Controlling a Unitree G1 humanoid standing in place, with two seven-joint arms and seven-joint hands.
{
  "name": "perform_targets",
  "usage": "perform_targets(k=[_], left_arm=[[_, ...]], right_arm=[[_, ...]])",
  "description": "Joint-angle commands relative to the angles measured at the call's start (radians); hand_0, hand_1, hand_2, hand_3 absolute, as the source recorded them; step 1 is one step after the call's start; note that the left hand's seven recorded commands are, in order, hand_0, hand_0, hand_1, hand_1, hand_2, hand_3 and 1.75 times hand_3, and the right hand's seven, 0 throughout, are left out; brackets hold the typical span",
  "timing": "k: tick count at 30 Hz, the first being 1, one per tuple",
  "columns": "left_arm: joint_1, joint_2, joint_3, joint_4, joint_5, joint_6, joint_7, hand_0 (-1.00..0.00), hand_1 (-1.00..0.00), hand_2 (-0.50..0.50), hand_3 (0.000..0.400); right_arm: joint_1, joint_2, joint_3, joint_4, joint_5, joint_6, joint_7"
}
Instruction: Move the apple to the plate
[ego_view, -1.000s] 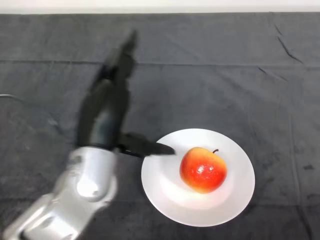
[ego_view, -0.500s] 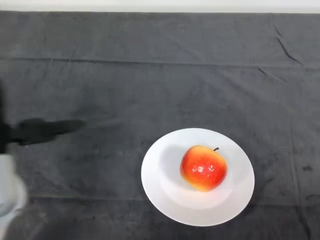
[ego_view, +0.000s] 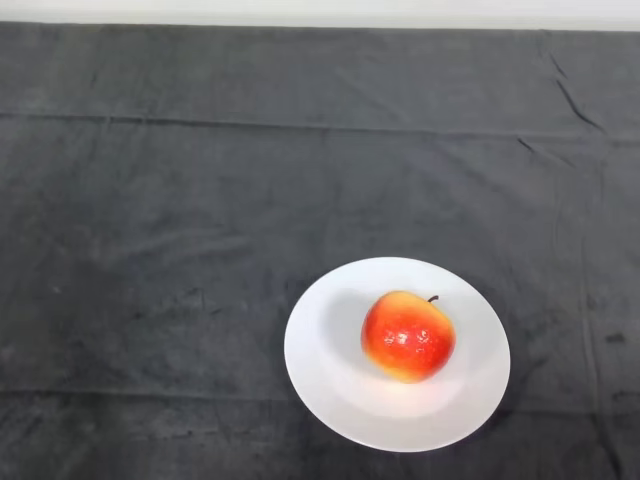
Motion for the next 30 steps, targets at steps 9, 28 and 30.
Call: perform_targets(k=[9,28,30], left_arm=[[0.086,-0.088,0.294,-0.039,-0.035,-0.161,0.025,0.00,0.00,0.00,0.000],[0.023,-0.197,0.453,0.090,-0.094,-0.315,0.100,0.00,0.00,0.00,0.000],[0.018,-0.199,0.452,0.091,-0.093,-0.316,0.104,0.00,0.00,0.00,0.000]], right_arm=[[-0.017,-0.027,-0.0007,0.006,0.0199,-0.008,0.0027],[-0.017,-0.027,-0.0010,0.007,0.0200,-0.008,0.0031],[-0.017,-0.027,-0.0010,0.007,0.0200,-0.008,0.0031]])
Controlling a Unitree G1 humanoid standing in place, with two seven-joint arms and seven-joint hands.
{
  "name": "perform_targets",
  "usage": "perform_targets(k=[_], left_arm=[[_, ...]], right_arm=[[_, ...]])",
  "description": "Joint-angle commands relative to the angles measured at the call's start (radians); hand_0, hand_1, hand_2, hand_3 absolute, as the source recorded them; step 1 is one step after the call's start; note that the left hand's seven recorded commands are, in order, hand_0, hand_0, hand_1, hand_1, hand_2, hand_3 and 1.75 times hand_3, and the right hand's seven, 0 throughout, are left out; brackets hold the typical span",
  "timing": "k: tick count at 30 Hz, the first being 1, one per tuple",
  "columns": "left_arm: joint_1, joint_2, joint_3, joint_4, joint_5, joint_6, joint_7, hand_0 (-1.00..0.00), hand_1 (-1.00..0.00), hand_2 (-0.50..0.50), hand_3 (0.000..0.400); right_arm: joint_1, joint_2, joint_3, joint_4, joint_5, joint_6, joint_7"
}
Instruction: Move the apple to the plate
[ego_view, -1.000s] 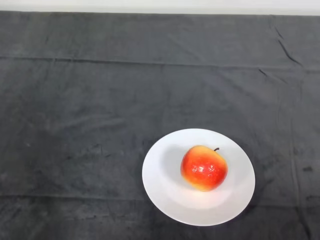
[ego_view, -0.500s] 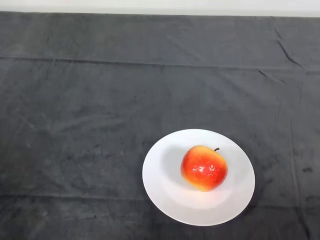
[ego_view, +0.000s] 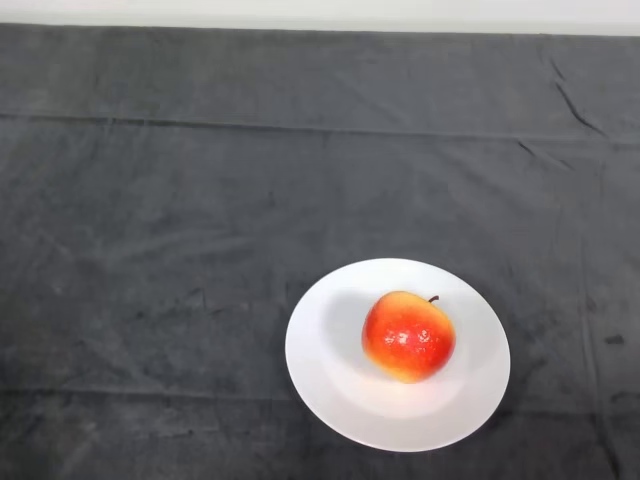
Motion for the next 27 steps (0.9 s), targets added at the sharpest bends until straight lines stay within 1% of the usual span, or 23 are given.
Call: perform_targets(k=[1,27], left_arm=[[-0.034,-0.014,0.032,0.036,-0.006,-0.017,0.015,0.00,0.00,0.00,0.000],[-0.027,-0.013,0.027,0.010,-0.008,-0.005,0.006,0.00,0.00,0.00,0.000]], right_arm=[[-0.017,-0.027,-0.0007,0.007,0.0200,-0.008,0.0032],[-0.017,-0.027,-0.0008,0.008,0.0199,-0.008,0.0034]])
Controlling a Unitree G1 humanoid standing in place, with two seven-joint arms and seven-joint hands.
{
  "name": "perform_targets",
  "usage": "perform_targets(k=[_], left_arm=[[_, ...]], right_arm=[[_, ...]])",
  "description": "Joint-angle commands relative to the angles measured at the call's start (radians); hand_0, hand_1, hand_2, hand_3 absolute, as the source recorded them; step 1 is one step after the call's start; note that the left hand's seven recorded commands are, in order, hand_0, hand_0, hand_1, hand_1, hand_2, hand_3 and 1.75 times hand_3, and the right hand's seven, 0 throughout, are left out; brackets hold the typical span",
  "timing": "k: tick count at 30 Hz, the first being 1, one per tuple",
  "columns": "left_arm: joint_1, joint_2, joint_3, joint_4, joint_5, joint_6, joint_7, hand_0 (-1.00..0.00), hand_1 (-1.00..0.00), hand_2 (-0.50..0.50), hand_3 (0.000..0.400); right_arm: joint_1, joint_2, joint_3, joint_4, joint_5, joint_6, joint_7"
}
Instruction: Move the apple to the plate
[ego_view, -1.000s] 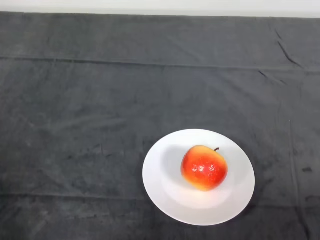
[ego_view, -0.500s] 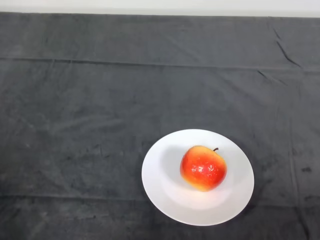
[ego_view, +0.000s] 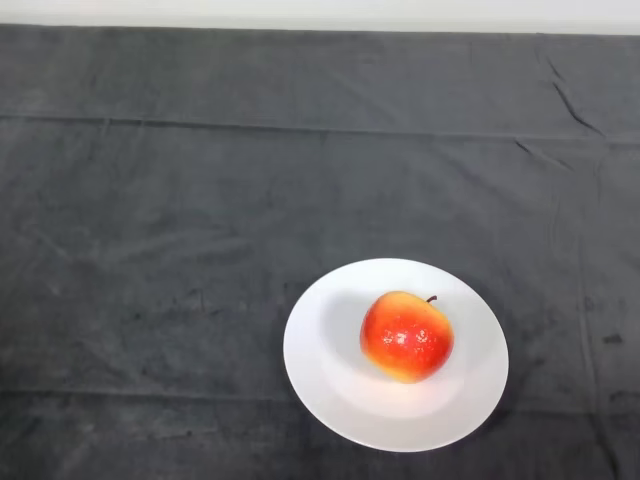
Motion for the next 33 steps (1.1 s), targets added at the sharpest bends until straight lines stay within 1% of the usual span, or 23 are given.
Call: perform_targets(k=[1,9,19,33], left_arm=[[-0.017,-0.006,0.027,0.009,-0.007,-0.004,0.006,0.00,0.00,0.00,0.000],[-0.024,-0.008,0.016,0.009,0.000,0.001,0.010,0.00,0.00,0.00,0.000],[-0.023,-0.007,0.015,0.002,-0.006,0.009,0.007,0.00,0.00,0.00,0.000],[-0.023,-0.008,0.013,0.011,-0.005,0.003,0.005,0.00,0.00,0.00,0.000]], right_arm=[[-0.017,-0.027,-0.0009,0.008,0.0199,-0.008,0.0034],[-0.017,-0.027,-0.0010,0.008,0.0198,-0.008,0.0035],[-0.017,-0.027,-0.0010,0.008,0.0198,-0.008,0.0035],[-0.017,-0.027,-0.0010,0.008,0.0198,-0.008,0.0035]])
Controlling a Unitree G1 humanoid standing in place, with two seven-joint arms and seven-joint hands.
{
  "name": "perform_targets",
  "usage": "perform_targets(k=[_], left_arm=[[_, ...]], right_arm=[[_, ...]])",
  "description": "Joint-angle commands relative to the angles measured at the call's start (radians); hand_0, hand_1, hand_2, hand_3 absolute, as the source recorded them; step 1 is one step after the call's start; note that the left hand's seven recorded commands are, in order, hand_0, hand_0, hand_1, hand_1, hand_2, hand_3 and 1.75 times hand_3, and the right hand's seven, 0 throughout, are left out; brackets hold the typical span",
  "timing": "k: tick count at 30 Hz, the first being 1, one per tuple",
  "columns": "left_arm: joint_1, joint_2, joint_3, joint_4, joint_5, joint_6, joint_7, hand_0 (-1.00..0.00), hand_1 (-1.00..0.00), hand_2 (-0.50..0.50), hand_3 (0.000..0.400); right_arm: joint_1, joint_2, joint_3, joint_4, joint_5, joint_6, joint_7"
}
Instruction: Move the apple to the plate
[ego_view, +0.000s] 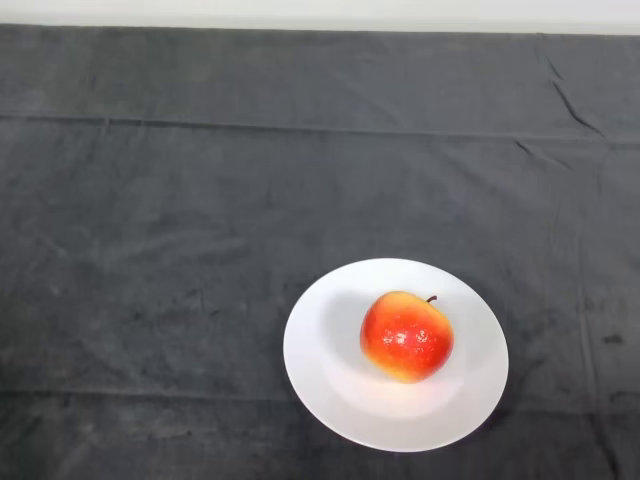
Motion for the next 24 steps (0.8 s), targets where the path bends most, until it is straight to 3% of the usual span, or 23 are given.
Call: perform_targets(k=[1,24], left_arm=[[-0.023,-0.006,0.013,0.012,-0.005,0.000,0.004,0.00,0.00,0.00,0.000],[-0.029,-0.005,0.005,0.023,0.001,-0.002,0.003,0.00,0.00,0.00,0.000]], right_arm=[[-0.017,-0.027,-0.0010,0.008,0.0198,-0.008,0.0035],[-0.017,-0.027,-0.0010,0.007,0.0197,-0.008,0.0034]])
